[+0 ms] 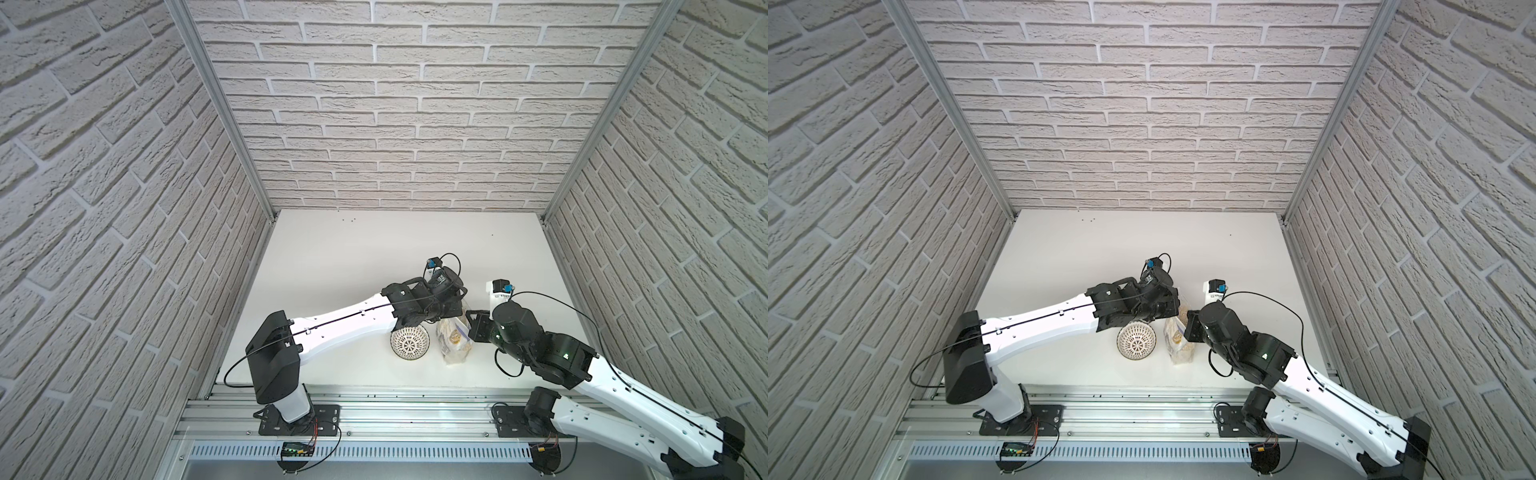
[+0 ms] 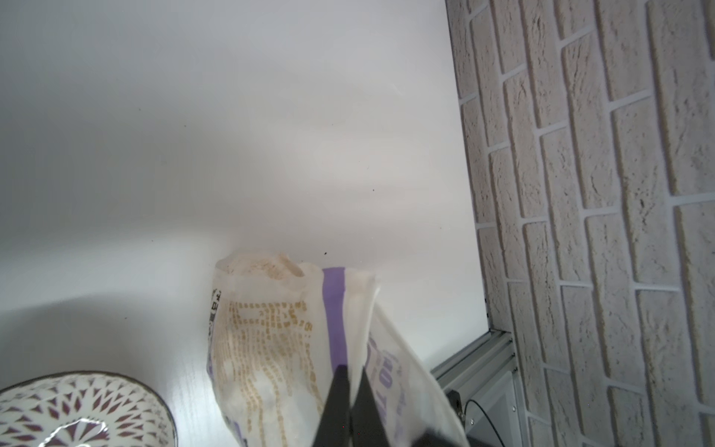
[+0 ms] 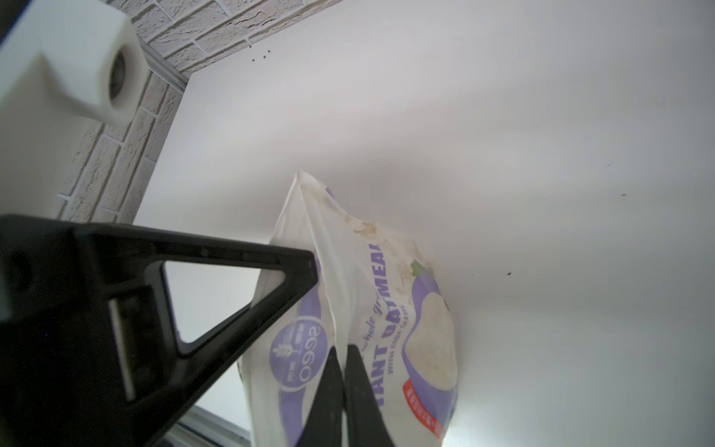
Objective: Pour the oats into the breakfast bowl
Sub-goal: Open the oats bag at the center of the board.
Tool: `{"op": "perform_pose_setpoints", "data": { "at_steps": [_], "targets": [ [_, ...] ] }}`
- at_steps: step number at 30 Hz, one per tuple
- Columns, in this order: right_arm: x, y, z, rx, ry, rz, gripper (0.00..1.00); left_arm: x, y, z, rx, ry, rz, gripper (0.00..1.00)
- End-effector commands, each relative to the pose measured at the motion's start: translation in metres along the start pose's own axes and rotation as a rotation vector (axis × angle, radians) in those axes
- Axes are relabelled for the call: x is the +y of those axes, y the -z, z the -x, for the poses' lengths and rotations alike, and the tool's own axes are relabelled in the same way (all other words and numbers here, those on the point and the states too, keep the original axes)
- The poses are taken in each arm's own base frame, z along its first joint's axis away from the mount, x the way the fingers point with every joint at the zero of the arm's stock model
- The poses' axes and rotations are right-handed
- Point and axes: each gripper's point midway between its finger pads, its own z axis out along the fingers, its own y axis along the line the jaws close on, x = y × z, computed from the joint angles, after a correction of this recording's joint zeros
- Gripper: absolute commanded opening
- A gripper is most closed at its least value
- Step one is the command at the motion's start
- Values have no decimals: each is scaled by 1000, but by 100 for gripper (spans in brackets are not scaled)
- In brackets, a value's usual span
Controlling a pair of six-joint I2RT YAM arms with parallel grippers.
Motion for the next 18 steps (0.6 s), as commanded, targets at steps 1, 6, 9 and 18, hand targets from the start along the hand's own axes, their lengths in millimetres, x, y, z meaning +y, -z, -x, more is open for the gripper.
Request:
{"op": "perform_pose_setpoints", "data": {
  "at_steps": [1,6,9,18],
  "targets": [
    [-13,21,45,-144,93,-145,3,16,21,35,-24,-35,68,0],
    [-33,34,88,-273,219,-401,4,17,51,91,-64,-123,106,0],
    [-24,24,102,-302,249,-404,3,13,43,106,-39,-147,114,0],
    [-21,-52,134,-231,136,-263,4,58,-14,151,0,-120,303,0]
  ]
}}
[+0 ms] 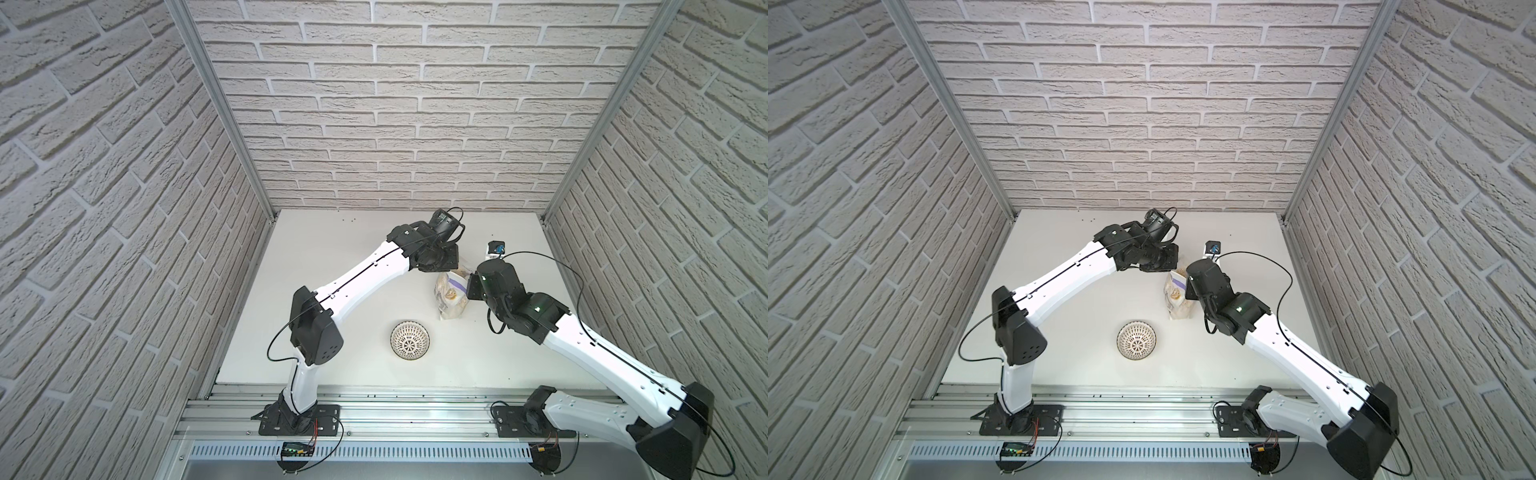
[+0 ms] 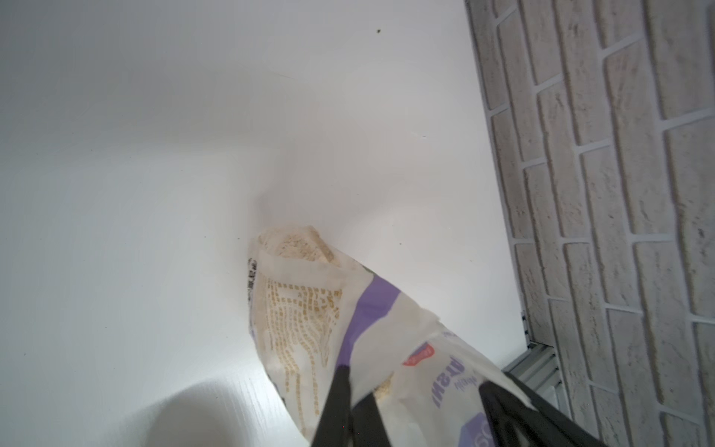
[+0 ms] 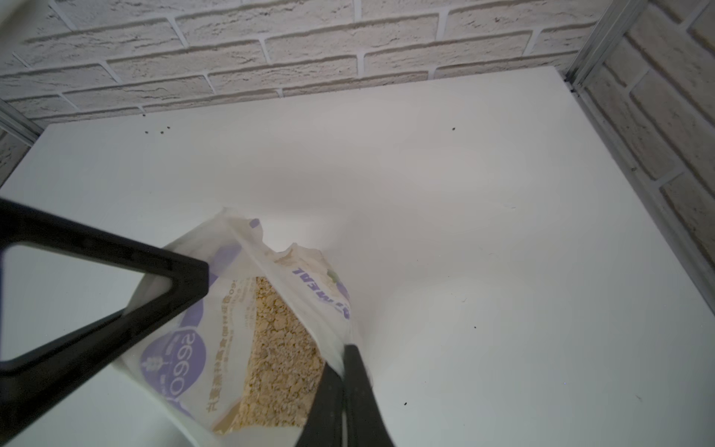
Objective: Pour the oats into the breakfast bowl
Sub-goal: Open the oats bag at the center of the board.
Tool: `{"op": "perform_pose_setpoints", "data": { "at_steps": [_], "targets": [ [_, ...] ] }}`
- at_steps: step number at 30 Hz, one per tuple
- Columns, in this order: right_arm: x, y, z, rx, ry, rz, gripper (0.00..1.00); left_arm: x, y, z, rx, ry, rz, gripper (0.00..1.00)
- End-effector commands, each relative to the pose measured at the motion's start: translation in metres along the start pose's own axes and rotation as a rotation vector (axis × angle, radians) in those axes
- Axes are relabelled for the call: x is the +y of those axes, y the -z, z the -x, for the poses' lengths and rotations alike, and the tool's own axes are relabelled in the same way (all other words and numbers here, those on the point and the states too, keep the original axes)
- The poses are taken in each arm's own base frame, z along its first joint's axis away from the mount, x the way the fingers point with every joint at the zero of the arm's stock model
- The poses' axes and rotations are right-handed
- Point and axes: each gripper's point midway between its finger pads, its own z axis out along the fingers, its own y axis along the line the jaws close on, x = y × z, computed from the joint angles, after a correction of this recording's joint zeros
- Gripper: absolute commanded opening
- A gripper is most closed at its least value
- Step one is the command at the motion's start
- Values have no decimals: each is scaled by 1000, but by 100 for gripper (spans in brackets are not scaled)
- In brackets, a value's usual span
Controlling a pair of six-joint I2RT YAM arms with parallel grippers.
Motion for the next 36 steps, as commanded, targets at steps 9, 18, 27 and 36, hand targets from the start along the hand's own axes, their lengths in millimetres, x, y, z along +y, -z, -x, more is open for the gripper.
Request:
{"op": "perform_pose_setpoints", "data": {
  "at_steps": [9,18,27,36],
  "targets": [
    [6,-44,45,-78,-84,147,32,43,-22,34,-2,101,94,0],
    [-9,15,-27,-107,-26,315,91,22,-20,38,-4,122,-6,0],
    [-37,-10,-122,-201,-101,305,97,11,-29,41,14,135,-45,0],
    [16,-47,-140,-168,108,333,98,10,-27,46,-10,145,-39,0]
  ]
}}
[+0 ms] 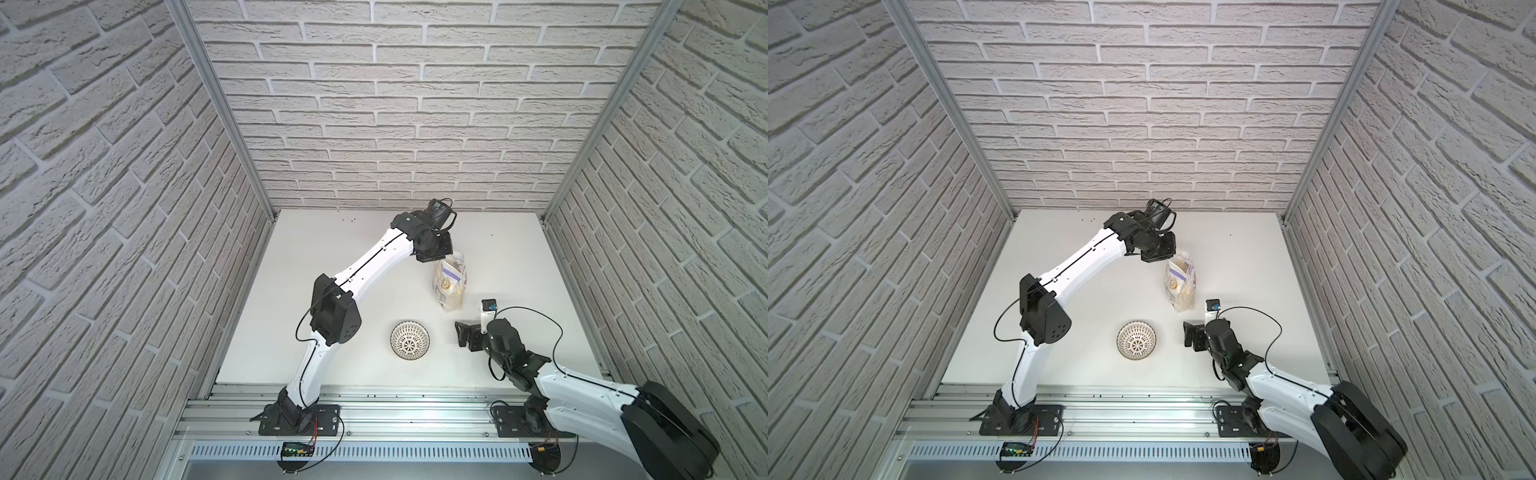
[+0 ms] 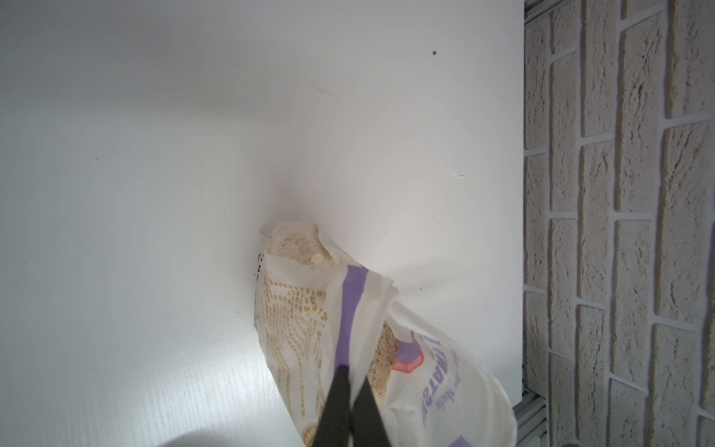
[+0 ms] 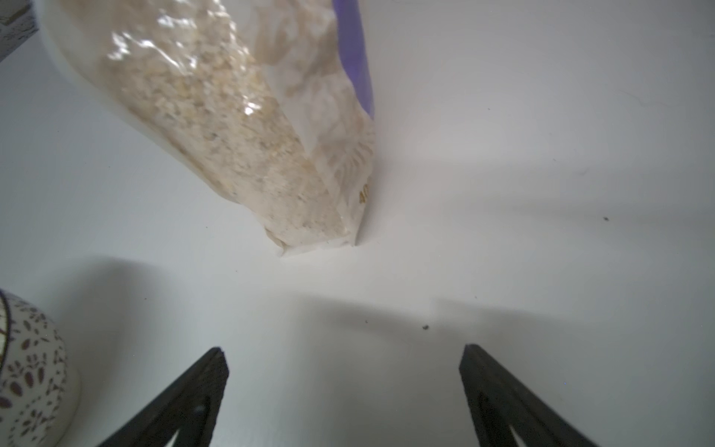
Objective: Pour the oats into the breakfast bowl
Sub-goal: Open the oats bag at the center of the board, then pick up the oats bag from the center of the board.
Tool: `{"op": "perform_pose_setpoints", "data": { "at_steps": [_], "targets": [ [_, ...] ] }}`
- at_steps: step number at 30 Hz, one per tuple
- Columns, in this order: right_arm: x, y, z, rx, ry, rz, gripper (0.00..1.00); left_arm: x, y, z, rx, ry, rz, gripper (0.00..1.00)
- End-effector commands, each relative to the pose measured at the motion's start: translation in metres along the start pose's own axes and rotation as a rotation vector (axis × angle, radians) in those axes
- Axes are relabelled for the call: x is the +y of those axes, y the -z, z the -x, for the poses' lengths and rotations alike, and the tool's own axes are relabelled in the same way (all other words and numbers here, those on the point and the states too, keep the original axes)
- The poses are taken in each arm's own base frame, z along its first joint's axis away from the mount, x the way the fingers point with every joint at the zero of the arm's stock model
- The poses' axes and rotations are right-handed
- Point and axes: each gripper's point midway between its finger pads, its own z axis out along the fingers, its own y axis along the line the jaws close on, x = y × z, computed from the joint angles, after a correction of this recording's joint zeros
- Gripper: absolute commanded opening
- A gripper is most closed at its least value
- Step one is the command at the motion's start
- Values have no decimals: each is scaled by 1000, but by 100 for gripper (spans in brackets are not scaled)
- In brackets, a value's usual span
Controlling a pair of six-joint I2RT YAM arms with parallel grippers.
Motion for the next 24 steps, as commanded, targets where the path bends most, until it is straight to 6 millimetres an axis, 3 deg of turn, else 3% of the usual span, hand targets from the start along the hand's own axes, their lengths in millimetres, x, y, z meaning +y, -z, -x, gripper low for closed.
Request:
{"op": "perform_pose_setpoints", "data": {
  "at_steps": [1,4,7,13,21,24],
  "targets": [
    [33,-13,42,-189,54,56,98,-10,9,13,-49,3,-26,0],
    [34,-30,36,-195,75,37,99,-9,11,15,-56,3,-23,0],
    [40,-39,52,-267,66,35,100,-10,10,12,-47,-1,-22,0],
    [30,-43,62,-312,83,-44,99,-9,8,8,-34,2,-16,0],
    [34,-70,55,-292,146,-34,100,-10,5,5,-20,7,-20,0],
    [33,-79,60,-309,123,-15,95,-13,4,1,-10,5,-27,0]
  ]
}}
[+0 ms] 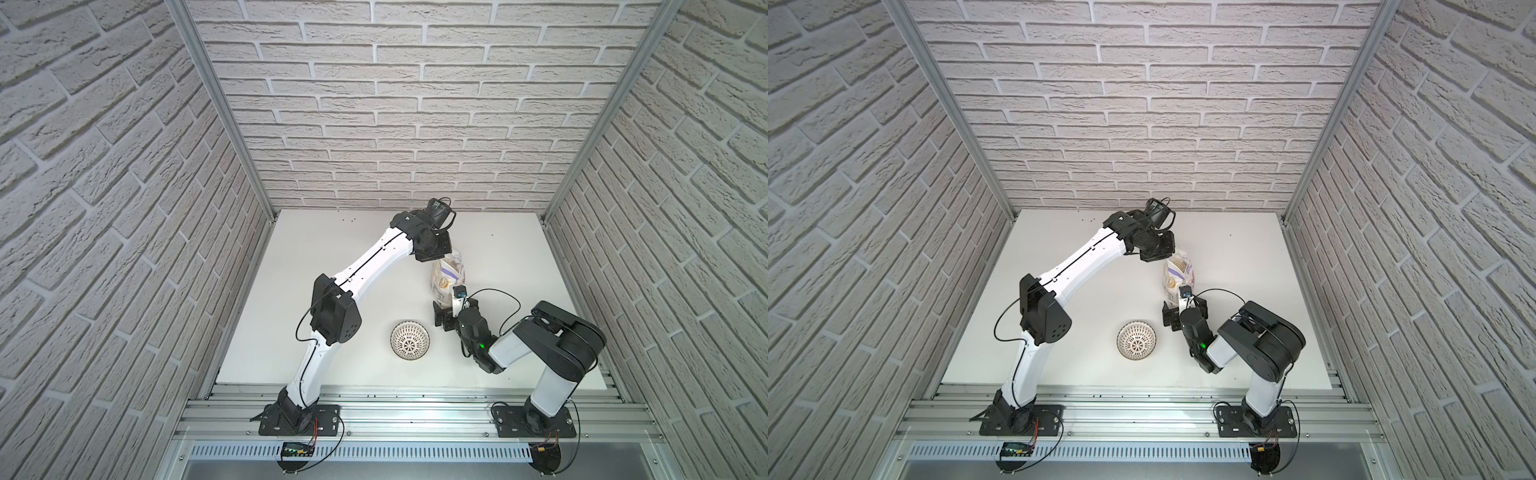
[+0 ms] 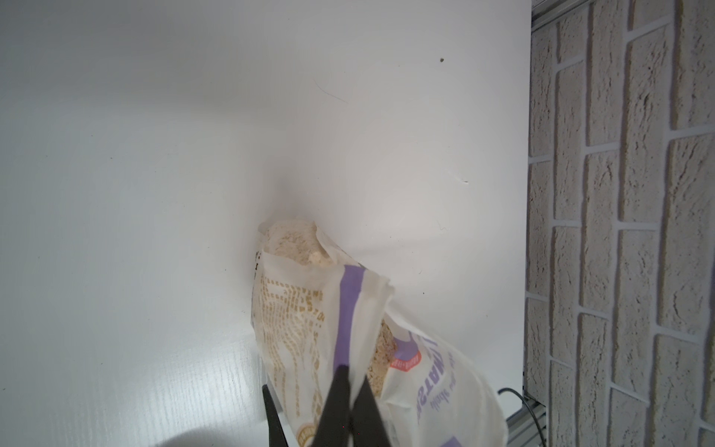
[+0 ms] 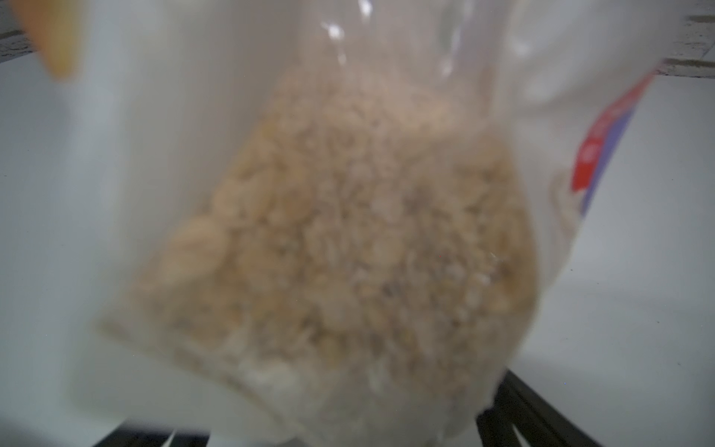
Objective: Pour the oats into the breakfast bowl
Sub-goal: Pick up the oats bag from the center of the board.
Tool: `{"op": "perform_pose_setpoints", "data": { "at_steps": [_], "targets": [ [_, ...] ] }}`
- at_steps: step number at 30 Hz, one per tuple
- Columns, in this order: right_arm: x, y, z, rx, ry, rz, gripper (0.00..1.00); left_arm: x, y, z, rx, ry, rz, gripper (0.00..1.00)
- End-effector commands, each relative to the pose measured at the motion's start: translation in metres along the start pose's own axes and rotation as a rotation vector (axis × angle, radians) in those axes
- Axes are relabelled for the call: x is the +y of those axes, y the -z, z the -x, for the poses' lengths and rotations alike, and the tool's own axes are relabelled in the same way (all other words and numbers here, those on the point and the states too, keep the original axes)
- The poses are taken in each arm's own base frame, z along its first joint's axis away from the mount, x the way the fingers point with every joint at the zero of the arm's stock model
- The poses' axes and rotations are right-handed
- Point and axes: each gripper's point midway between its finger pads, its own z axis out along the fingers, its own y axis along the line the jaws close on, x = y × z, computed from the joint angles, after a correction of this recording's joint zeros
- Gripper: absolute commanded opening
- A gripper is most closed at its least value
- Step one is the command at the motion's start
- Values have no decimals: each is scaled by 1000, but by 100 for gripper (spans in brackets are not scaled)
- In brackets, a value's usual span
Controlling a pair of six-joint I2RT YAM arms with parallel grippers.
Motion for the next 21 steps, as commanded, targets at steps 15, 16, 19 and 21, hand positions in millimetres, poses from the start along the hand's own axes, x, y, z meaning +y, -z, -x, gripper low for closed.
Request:
{"op": "perform_pose_setpoints", "data": {
  "at_steps": [15,16,19,21],
  "targets": [
    [9,3,74,-183,42,38,3,-9,45,23,-104,-21,-33,0],
    [8,7,76,-182,43,40,3,-8,48,24,-109,-24,-34,0],
    [8,11,77,-135,54,41,3,-4,55,28,-119,-22,-35,2],
    [8,15,75,-100,70,43,3,-4,61,30,-129,-29,-44,16]
  ]
}}
